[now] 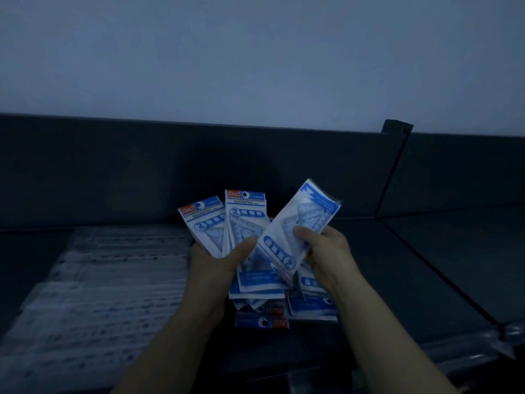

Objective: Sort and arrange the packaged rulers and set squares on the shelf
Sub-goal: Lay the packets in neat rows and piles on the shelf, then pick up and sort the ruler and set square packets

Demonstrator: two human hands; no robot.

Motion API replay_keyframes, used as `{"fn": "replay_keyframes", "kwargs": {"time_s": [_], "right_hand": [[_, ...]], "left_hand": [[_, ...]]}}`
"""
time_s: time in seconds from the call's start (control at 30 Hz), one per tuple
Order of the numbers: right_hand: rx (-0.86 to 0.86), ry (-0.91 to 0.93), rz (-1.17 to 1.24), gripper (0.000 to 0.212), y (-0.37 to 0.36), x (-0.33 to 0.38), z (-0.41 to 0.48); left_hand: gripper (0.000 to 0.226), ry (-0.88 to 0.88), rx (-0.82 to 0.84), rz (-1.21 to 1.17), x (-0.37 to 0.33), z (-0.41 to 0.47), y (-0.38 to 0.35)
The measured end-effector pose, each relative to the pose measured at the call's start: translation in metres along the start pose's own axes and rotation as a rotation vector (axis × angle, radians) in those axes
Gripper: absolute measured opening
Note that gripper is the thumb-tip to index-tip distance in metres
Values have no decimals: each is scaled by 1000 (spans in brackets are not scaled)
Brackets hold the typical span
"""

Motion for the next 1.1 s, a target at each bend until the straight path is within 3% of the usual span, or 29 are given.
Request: {"fn": "replay_keyframes", "kwargs": {"time_s": [0.13,0.27,0.4,0.5,0.6,0.7,0.87,0.93,1.07,1.1], "right_hand": [[-48,24,32,17,-5,-5,-2],[-34,43,56,19,-7,-4,-2],[-98,69,88,21,13,15,5],[-126,106,-64,18,32,28,10],[-189,79,-43,4,44,29,9],[-275,80,113,10,46,23,5],[-351,155,125,25,30,2,-8],[-324,192,25,26,26,1,-9],[-35,102,-217,19,10,-4,-9],[25,68,-262,25,9,-5,-11]], "left_hand": [[103,14,7,-58,-2,-3,-8],[77,15,28,13,4,-2,-5],[70,-16,17,74,4,4,8],[63,-24,28,28,-6,2,11],[64,-20,0,-5,-10,1,11],[70,-47,-18,-23,-9,-1,5],[74,-70,-6,-8,3,-7,-15],[75,-63,-23,-1,8,-8,-20],[72,-61,-59,-2,6,-4,-26],[69,-71,-73,9,3,-3,-26]]}}
Point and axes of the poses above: each hand's wrist, its own z-axis towards the middle knuckle, its own y-axis out of the back of the hand, x = y × z, the point moved 5 cm from there along z, towards the middle knuckle, and after that the axes turned 2 degrees about y, right-handed, at the moved point
